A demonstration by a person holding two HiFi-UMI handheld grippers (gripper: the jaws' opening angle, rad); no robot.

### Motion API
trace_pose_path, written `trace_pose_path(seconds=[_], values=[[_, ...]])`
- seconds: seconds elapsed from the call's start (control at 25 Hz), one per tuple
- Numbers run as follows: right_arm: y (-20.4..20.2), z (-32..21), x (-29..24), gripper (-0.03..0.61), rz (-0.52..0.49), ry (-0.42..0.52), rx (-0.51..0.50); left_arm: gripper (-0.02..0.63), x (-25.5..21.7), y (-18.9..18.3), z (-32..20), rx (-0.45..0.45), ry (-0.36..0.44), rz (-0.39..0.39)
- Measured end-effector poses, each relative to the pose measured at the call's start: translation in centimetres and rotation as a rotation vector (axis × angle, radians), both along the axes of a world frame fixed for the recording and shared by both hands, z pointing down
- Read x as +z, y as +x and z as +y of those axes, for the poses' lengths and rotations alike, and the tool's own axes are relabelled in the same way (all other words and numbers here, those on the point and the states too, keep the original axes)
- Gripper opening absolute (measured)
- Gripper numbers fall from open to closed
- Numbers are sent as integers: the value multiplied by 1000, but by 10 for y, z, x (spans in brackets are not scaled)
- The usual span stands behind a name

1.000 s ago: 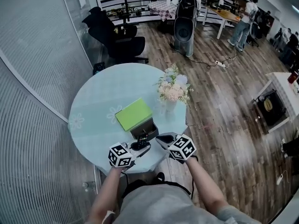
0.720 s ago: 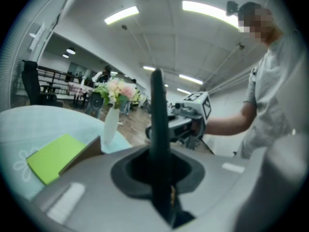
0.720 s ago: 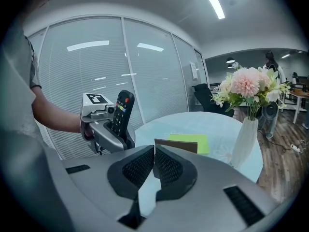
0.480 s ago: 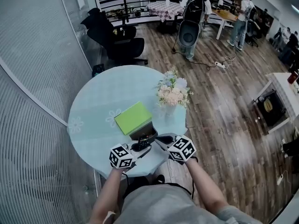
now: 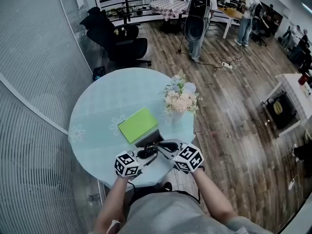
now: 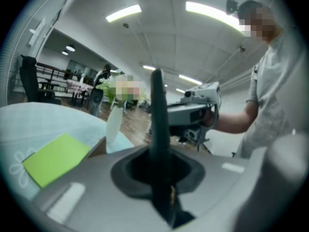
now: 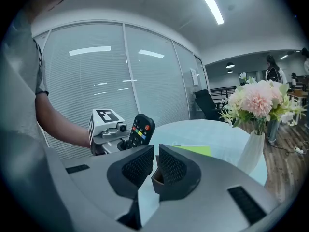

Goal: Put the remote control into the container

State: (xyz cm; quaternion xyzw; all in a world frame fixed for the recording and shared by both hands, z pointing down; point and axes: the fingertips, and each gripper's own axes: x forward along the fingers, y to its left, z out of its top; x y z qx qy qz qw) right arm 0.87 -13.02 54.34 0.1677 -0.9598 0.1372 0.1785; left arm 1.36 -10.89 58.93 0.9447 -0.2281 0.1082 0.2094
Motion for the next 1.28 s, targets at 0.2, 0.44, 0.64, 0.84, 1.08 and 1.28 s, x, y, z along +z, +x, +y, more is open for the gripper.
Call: trace_pose_path(seconds=[0.2,0.44,0.64,0.84,1.08,1.28], values=[[-9,-10,-8,193,-60,3,27,44,9,-6,-5,3,-16,0],[-11,-22,-19,322,-165,17,89,44,11,-8,-11,5,-28,3],[-21,-16,-20,332,-201,-7,66,44,15,-8,-14,9,-29,-2],[-27,-14,-19,333,-213,-20,64,44,12,-3,-14,25,-18,-4],[-31,-15,-17,331,-216,-46,139,44,17,-2,-16,-13,58,-102],[-27,-20,-11,331,-230,-92,305,44,17,-8,-25,-125,137,-157]])
